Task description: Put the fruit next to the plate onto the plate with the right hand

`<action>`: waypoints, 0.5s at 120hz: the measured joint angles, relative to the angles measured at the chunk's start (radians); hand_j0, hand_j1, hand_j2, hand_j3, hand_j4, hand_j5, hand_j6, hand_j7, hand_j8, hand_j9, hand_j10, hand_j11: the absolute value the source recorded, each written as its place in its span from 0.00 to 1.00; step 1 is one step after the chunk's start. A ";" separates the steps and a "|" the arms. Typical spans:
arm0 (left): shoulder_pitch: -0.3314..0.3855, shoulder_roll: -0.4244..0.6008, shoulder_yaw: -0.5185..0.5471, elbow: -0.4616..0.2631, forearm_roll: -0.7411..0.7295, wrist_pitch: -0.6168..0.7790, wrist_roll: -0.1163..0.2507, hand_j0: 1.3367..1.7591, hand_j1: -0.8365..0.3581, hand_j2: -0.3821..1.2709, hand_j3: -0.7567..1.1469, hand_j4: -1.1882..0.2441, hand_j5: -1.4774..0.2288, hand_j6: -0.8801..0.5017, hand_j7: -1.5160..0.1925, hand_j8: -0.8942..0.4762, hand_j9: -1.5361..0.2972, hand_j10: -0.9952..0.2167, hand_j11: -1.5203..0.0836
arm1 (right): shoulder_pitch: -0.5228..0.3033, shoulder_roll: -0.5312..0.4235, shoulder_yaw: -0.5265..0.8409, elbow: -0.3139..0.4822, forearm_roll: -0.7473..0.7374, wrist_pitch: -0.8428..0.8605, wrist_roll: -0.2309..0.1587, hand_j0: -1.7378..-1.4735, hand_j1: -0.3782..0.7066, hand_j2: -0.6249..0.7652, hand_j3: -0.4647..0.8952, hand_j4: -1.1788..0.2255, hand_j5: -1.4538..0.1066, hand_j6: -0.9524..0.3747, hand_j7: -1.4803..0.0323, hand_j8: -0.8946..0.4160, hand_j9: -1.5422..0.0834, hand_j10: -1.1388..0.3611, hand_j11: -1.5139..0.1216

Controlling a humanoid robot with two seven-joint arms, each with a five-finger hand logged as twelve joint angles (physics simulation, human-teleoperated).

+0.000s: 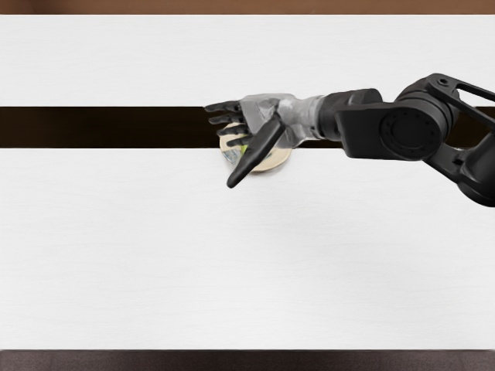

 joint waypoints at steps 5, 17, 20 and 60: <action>0.000 0.000 0.000 0.000 0.000 0.000 0.000 0.76 0.98 0.23 0.40 0.82 0.86 0.63 0.88 0.64 0.83 0.81 0.94 | -0.019 -0.013 0.023 0.025 0.045 0.049 0.000 0.30 0.03 0.45 0.34 0.84 0.93 0.71 0.97 0.68 0.94 0.76 0.92; 0.005 0.000 0.000 -0.003 0.000 -0.001 0.000 0.76 0.98 0.23 0.40 0.82 0.86 0.63 0.88 0.64 0.83 0.81 0.94 | -0.052 -0.083 0.051 0.058 0.165 0.201 0.000 0.30 0.03 0.45 0.34 0.84 0.93 0.72 0.97 0.68 0.94 0.76 0.92; 0.005 0.000 0.000 -0.002 0.001 0.000 0.000 0.76 0.98 0.23 0.40 0.82 0.86 0.63 0.88 0.64 0.83 0.81 0.94 | -0.060 -0.105 0.055 0.062 0.192 0.241 0.000 0.30 0.03 0.45 0.34 0.84 0.93 0.72 0.98 0.68 0.95 0.76 0.92; 0.031 0.000 0.000 0.002 0.000 0.000 0.000 0.76 0.98 0.23 0.40 0.82 0.86 0.63 0.88 0.64 0.83 0.81 0.94 | -0.153 -0.412 0.071 0.066 0.383 0.552 0.000 0.30 0.03 0.45 0.34 0.84 0.93 0.72 0.98 0.68 0.95 0.76 0.93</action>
